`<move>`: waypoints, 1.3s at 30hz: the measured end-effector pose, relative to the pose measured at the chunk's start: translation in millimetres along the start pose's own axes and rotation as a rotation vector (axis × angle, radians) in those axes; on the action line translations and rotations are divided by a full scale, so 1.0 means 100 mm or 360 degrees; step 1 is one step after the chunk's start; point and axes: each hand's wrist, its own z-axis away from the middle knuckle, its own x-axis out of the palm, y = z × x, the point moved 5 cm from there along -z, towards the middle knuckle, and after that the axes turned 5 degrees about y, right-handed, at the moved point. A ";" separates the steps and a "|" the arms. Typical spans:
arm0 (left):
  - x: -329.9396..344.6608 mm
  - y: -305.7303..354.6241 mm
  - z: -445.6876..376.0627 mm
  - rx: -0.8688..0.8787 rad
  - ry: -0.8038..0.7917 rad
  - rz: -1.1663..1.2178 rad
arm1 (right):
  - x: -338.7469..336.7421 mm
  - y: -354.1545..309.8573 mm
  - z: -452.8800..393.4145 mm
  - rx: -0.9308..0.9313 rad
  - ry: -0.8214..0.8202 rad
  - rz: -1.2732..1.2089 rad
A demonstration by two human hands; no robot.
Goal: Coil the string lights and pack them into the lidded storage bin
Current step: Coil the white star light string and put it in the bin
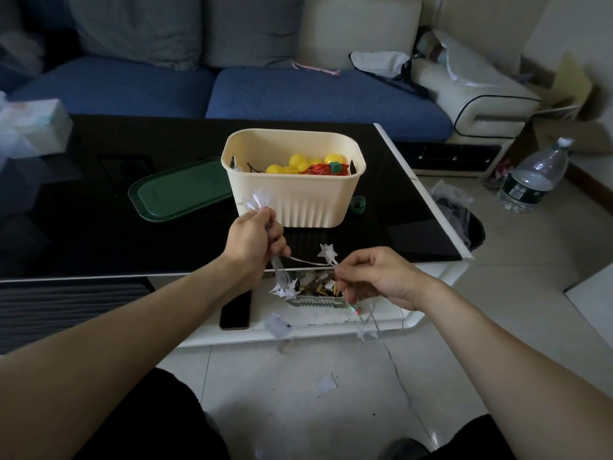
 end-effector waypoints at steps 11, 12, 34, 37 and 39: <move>0.12 -0.09 0.08 -0.0103 -0.0189 -0.0191 | 0.10 -0.04 -0.04 -0.0111 0.0102 0.0042; 0.13 -0.10 0.09 -0.0113 -0.0216 -0.0213 | 0.10 -0.05 -0.04 -0.0106 0.0116 0.0025; 0.10 -0.02 0.07 0.0054 -0.0129 -0.0178 | -0.51 0.28 0.02 0.0693 0.0455 0.1194; 0.14 -0.03 0.10 0.0059 -0.0185 -0.0171 | -0.40 0.09 0.05 0.0595 0.0551 0.1446; 0.17 -0.03 0.12 0.0058 -0.0228 -0.0167 | -0.21 0.05 -0.01 0.0457 0.0381 0.1432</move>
